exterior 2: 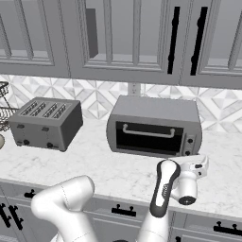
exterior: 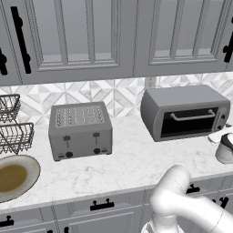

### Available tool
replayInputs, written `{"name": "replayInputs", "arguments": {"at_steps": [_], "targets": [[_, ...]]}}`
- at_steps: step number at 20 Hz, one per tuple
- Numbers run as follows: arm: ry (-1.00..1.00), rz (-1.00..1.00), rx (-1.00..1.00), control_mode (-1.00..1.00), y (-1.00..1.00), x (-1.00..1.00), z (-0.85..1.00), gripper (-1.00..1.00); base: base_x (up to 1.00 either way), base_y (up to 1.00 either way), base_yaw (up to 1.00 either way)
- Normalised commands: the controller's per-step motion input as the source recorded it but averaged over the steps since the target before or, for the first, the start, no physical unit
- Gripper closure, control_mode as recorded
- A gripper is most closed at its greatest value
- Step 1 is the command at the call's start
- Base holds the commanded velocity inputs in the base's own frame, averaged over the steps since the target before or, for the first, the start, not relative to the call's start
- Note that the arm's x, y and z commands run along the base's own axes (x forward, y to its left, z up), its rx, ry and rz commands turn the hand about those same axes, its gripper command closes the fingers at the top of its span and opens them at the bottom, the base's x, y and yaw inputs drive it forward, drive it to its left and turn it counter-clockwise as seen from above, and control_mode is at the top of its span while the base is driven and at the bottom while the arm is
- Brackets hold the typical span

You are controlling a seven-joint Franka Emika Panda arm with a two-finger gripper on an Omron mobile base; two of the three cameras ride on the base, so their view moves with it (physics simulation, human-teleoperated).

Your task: Pick up the kebab skewer and baguette bread, and place them inside the toaster oven. Close the toaster oven door and start by setting the timer.

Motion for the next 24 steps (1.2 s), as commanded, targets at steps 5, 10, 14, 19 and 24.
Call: {"name": "replayInputs", "arguments": {"at_steps": [5, 10, 14, 19, 24], "targets": [[0.00, 0.00, 0.00, -1.00, -0.06, 0.00, -0.01, -1.00, 0.00, 0.00, 0.00], [0.00, 0.00, 0.00, -1.00, -0.02, 0.00, 0.00, 1.00, 0.00, 0.00, 0.00], [0.00, 0.00, 0.00, -1.00, 0.00, 0.00, -0.06, 1.00, 0.00, 0.00, 0.00], [0.00, 0.00, 0.00, -1.00, 0.00, 0.00, -0.02, 1.00, 0.00, 0.00, 0.00], [0.00, 0.00, 0.00, -1.00, 0.00, 0.09, 0.00, 1.00, 0.00, 0.00, 0.00]]}}
